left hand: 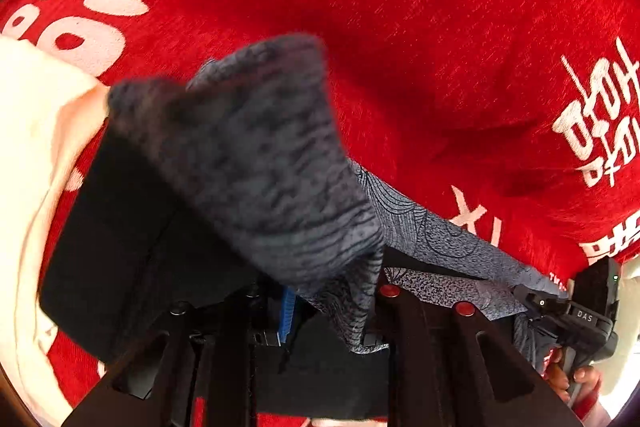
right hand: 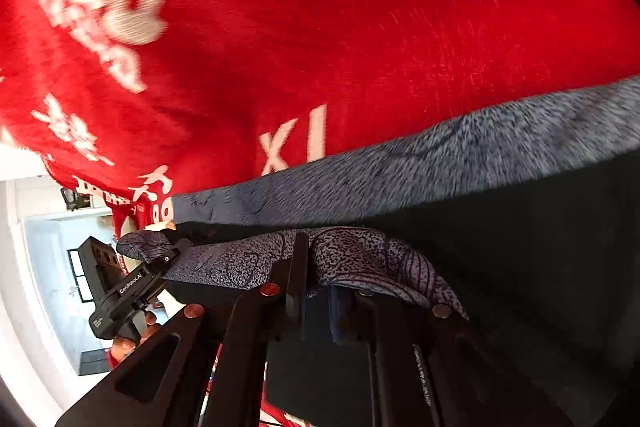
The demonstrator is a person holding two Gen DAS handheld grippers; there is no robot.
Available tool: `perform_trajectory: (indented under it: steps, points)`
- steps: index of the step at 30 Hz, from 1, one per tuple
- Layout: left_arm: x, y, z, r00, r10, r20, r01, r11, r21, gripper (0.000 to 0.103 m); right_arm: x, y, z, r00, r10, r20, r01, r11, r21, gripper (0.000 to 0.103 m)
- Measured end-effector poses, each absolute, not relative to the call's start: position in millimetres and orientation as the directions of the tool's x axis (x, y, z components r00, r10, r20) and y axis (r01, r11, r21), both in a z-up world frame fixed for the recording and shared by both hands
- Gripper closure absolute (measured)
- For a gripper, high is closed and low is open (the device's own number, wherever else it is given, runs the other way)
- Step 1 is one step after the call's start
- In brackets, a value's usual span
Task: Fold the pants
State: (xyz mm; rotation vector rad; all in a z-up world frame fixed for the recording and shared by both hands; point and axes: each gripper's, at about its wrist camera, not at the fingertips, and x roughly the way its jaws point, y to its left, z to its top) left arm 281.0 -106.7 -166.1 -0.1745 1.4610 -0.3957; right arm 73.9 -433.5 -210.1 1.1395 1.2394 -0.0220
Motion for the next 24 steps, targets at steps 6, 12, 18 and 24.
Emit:
perform_trajectory:
  steps: [6, 12, 18, 24]
  points:
    - [262.5, -86.8, -110.2, 0.195, -0.279, -0.94, 0.195, 0.951, -0.242, 0.019, 65.9, -431.2, -160.3, 0.416, 0.5, -0.759, 0.508, 0.564, 0.65, 0.04]
    - [259.8, -109.6, -138.1, 0.172, -0.201, -0.964, 0.248, 0.956, -0.155, 0.019, 70.4, -385.9, -144.5, 0.305, 0.494, -0.815, 0.348, 0.738, 0.578, 0.054]
    - [262.0, -140.3, -179.8, 0.248, 0.008, -0.969, 0.285, 0.955, 0.081, 0.014, 93.4, -391.8, -183.1, 0.261, 0.35, -0.899, 0.378, 0.82, 0.429, 0.076]
    - [232.2, -134.2, -146.8, 0.214, -0.037, -0.976, 0.318, 0.947, 0.034, 0.014, 58.4, -414.0, -152.2, 0.383, 0.413, -0.826, 0.435, 0.708, 0.556, 0.051]
